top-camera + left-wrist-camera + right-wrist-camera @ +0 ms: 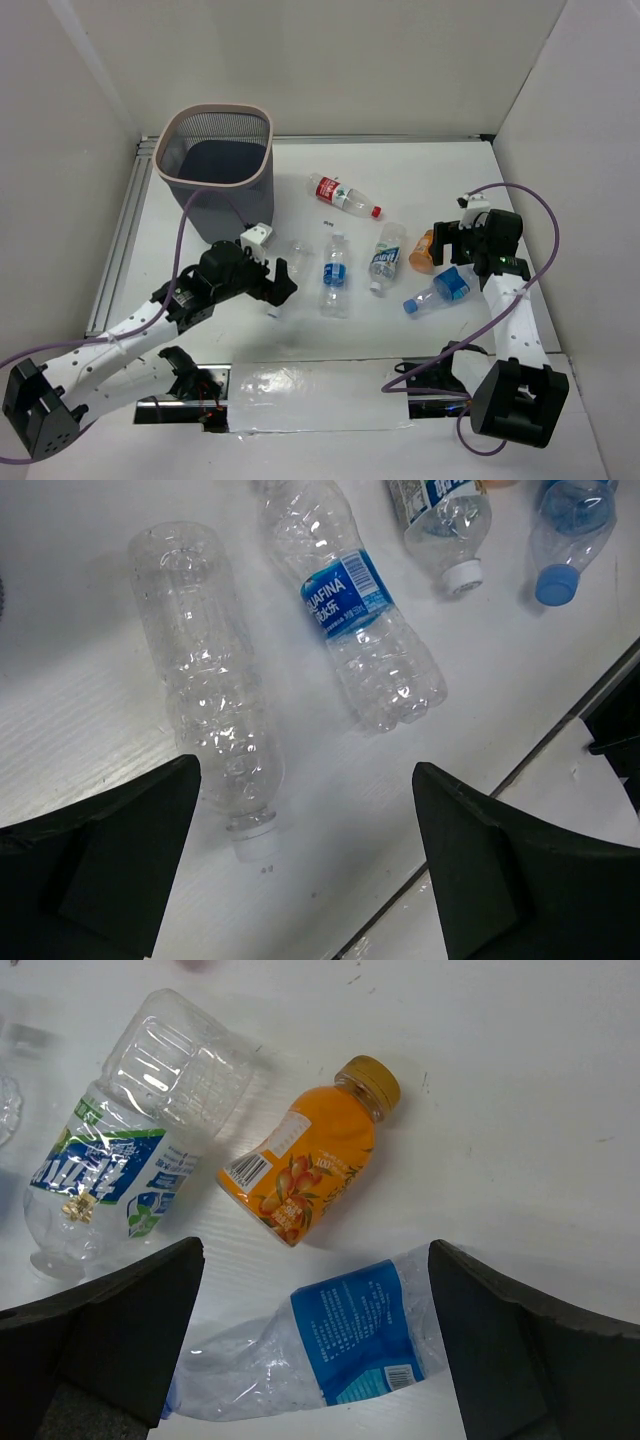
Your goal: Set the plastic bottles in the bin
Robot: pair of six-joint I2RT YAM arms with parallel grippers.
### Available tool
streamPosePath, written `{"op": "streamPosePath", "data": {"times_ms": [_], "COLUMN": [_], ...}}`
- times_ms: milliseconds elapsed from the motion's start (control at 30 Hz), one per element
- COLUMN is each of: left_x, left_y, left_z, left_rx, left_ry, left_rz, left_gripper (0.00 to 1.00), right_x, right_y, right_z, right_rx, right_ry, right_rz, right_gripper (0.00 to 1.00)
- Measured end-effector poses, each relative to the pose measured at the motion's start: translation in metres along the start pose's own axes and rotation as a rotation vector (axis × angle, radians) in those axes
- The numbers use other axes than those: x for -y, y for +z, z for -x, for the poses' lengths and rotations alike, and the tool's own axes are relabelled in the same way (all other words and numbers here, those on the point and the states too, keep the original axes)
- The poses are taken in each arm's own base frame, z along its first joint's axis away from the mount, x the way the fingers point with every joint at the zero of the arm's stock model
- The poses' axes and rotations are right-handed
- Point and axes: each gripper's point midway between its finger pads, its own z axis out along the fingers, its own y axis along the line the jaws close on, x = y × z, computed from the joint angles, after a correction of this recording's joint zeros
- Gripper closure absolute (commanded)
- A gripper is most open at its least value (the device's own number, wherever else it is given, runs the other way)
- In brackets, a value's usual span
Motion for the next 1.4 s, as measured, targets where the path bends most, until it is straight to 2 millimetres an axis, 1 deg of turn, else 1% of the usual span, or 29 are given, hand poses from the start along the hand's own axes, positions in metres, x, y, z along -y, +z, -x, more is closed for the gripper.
{"op": "streamPosePath", "data": {"times_ms": [133,300,333,367,433,467,500,533,567,600,633,667,733,767,800,900,1000,1100,1133,1200,1267,1300,1400], "left_x": [-0.004,-0.014,-0.016,-0.019,-0.025,-0.029,-0.032,-0.036,-0.040,-0.044,-0.047,-0.050,-0.054,-0.055,-0.055,-0.054,-0.056,-0.063,-0.065,-0.069,-0.067,-0.065,-0.058], "left_y": [0.010,0.018,0.020,0.021,0.024,0.027,0.030,0.033,0.036,0.039,0.043,0.047,0.058,0.062,0.066,0.082,0.097,0.109,0.111,0.113,0.116,0.117,0.119], "left_z": [-0.007,-0.008,-0.008,-0.008,-0.009,-0.010,-0.012,-0.016,-0.019,-0.022,-0.025,-0.026,-0.026,-0.028,-0.028,-0.029,-0.037,-0.051,-0.056,-0.063,-0.058,-0.056,-0.048], "left_rx": [-0.029,-0.027,-0.027,-0.026,-0.028,-0.030,-0.036,-0.047,-0.059,-0.075,-0.090,-0.103,-0.124,-0.134,-0.143,-0.158,-0.189,-0.232,-0.246,-0.266,-0.247,-0.241,-0.230], "left_ry": [0.004,0.008,0.008,0.008,0.008,0.009,0.010,0.011,0.014,0.019,0.022,0.023,0.029,0.036,0.039,0.052,0.075,0.088,0.091,0.092,0.085,0.083,0.089], "left_rz": [0.031,0.089,0.103,0.119,0.149,0.169,0.186,0.209,0.228,0.250,0.269,0.290,0.326,0.338,0.350,0.375,0.409,0.445,0.454,0.469,0.468,0.463,0.450], "left_gripper": [0.00,0.00,0.01,0.01,0.07,0.11,0.16,0.26,0.34,0.38,0.38,0.29,0.13,0.03,0.00,0.00,0.00,0.11,0.23,0.33,0.42,0.51,0.59], "right_x": [0.000,-0.005,-0.006,-0.007,-0.009,-0.011,-0.011,-0.012,-0.013,-0.013,-0.014,-0.015,-0.016,-0.016,-0.016,-0.015,-0.014,-0.015,-0.015,-0.016,-0.016,-0.016,-0.016], "right_y": [0.000,0.000,0.000,0.000,0.000,0.000,0.000,0.000,0.000,0.000,0.000,0.000,0.001,0.001,0.001,0.001,0.002,0.002,0.002,0.002,0.004,0.005,0.015], "right_z": [0.000,0.001,0.002,0.002,0.003,0.003,0.004,0.004,0.004,0.004,0.004,0.004,0.005,0.005,0.005,0.004,0.003,0.003,0.003,0.003,0.002,0.000,-0.007], "right_rx": [0.000,0.008,0.010,0.012,0.019,0.021,0.023,0.024,0.026,0.028,0.030,0.029,0.032,0.032,0.032,0.030,0.027,0.027,0.028,0.028,0.023,0.016,-0.026], "right_ry": [-0.001,-0.014,-0.026,-0.039,-0.069,-0.076,-0.084,-0.084,-0.088,-0.096,-0.096,-0.090,-0.097,-0.098,-0.100,-0.097,-0.093,-0.093,-0.093,-0.092,-0.089,-0.083,-0.042], "right_rz": [0.001,0.030,0.039,0.049,0.068,0.077,0.084,0.090,0.093,0.097,0.103,0.107,0.112,0.113,0.115,0.117,0.115,0.117,0.118,0.123,0.128,0.132,0.147], "right_gripper": [0.00,0.00,0.02,0.29,0.81,1.00,1.00,0.83,0.82,0.59,0.26,0.19,0.12,0.12,0.12,0.11,0.09,0.09,0.09,0.09,0.09,0.11,0.15]}}
